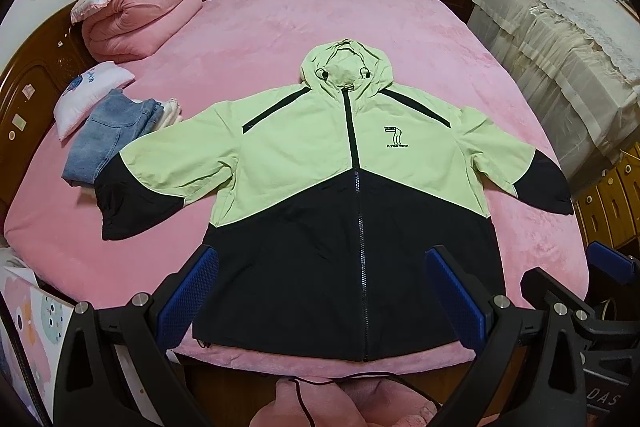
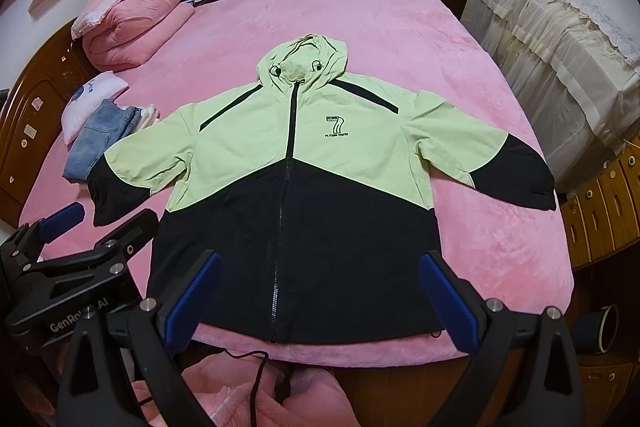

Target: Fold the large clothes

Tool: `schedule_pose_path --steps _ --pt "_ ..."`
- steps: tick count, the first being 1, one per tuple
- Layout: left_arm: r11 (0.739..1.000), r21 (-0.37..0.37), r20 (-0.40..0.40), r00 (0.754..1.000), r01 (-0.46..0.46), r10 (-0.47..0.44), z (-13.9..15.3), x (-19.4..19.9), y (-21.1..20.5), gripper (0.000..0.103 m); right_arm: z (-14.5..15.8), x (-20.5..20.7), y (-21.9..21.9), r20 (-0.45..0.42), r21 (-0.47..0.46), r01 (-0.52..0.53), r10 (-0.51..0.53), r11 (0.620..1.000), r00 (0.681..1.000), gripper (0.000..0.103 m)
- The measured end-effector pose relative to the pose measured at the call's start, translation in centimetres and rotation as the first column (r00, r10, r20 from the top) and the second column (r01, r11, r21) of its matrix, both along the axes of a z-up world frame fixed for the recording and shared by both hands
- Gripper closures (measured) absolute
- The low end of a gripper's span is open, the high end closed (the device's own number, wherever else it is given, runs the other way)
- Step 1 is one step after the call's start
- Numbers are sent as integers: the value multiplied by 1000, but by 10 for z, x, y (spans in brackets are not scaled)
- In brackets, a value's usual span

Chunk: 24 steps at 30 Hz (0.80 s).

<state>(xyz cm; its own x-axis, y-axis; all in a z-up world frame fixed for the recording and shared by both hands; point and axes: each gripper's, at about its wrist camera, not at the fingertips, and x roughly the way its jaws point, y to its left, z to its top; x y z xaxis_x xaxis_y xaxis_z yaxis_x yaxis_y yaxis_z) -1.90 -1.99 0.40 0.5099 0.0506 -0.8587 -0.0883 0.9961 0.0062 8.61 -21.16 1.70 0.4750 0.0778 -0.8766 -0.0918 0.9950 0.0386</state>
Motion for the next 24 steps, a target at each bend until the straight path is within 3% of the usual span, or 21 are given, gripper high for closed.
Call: schedule_pose_path --steps 24 --pt "1000 24 14 1000 -11 11 3 -5 0 1 1 -2 2 8 -10 0 1 1000 1000 4"
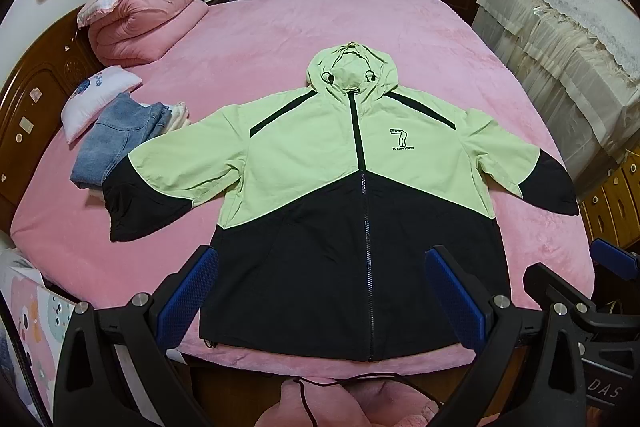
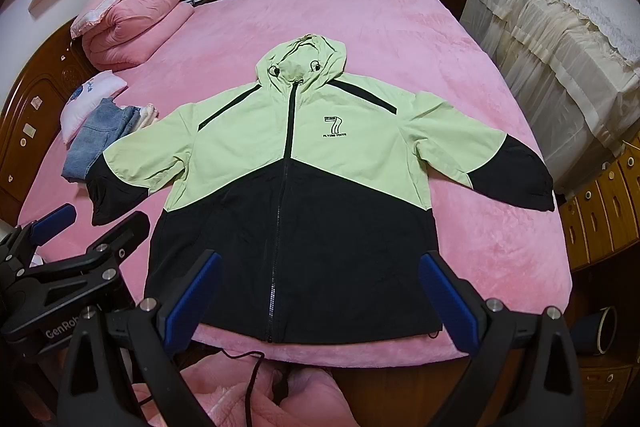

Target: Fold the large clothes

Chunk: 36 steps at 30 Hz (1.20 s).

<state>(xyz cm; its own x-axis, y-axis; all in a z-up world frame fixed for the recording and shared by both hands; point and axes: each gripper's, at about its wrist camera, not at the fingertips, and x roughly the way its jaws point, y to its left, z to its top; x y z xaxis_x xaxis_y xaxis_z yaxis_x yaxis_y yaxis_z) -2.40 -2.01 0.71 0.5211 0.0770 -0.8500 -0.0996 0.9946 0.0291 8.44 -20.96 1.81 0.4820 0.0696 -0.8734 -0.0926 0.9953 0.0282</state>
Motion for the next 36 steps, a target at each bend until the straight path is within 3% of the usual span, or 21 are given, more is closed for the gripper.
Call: schedule_pose_path --steps 36 --pt "1000 -6 -7 1000 -21 21 1 0 4 1 5 3 5 22 -57 -15 17 998 1000 4"
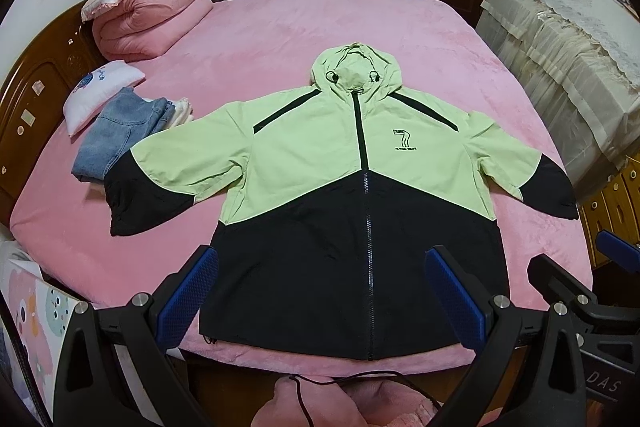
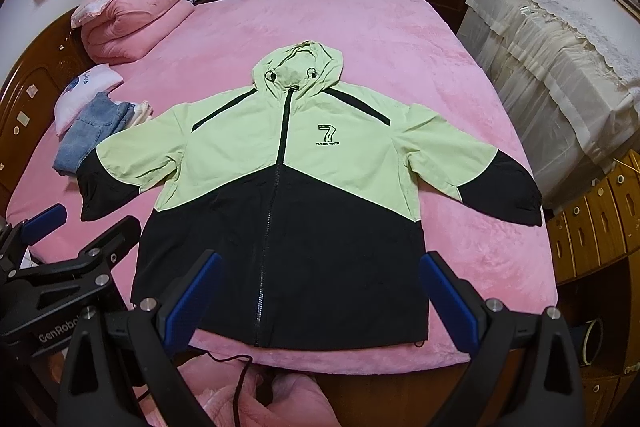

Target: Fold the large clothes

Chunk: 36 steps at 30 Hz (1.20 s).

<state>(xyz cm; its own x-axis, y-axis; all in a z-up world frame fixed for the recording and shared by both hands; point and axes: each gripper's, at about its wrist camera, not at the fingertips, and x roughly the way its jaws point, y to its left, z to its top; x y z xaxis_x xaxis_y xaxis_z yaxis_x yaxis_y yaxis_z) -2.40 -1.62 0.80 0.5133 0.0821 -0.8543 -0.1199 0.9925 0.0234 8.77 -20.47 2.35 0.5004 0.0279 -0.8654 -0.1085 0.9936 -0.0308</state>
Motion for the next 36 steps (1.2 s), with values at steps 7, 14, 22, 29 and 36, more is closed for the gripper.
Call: schedule_pose_path --steps 7,14,22,29,36 --pt "1000 -15 -13 1000 -11 11 -2 2 5 1 1 3 1 7 -3 -8 8 1000 1000 4" --pt "995 -70 -55 996 -71 67 -14 -2 31 1 -3 13 22 -9 -4 -52 52 999 999 4" --pt "962 -208 -154 977 -175 145 -47 0 87 1 -17 21 73 -54 -31 -167 165 985 985 4" --pt "870 -355 -290 925 -341 244 -96 -4 169 1 -38 26 138 -83 -21 -301 299 953 951 4" --pt "723 -383 -437 803 -575 406 -148 -15 306 1 -66 37 233 -60 112 -443 451 890 891 4"
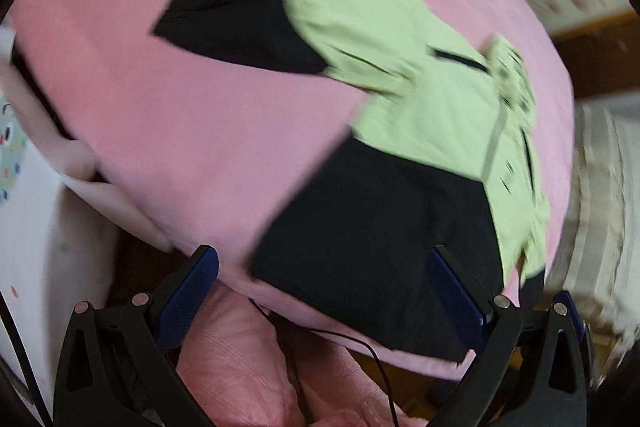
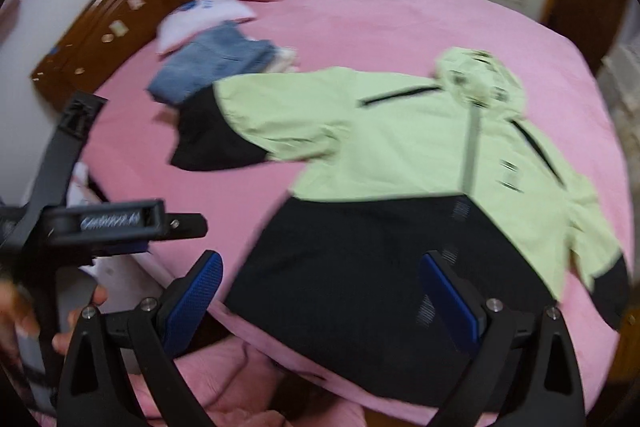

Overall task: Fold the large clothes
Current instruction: 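Grasp the black cuff of the sleeve nearest the left tool with the left tool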

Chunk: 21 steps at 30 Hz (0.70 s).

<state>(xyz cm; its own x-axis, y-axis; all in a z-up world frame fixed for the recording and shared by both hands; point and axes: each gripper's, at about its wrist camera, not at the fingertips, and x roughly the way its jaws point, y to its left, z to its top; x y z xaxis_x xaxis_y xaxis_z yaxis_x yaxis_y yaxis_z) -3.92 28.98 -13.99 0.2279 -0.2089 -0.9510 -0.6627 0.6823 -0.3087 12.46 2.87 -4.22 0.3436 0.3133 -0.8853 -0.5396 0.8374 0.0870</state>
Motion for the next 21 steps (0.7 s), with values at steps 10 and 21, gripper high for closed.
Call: schedule_pose_path --steps 10,21 --pt "993 117 -44 999 9 -4 -83 42 192 37 -53 58 142 2 69 -24 24 997 1000 4" --pt "991 -125 48 998 -44 51 -189 90 289 51 -118 86 179 -184 106 143 -122 984 975 4"
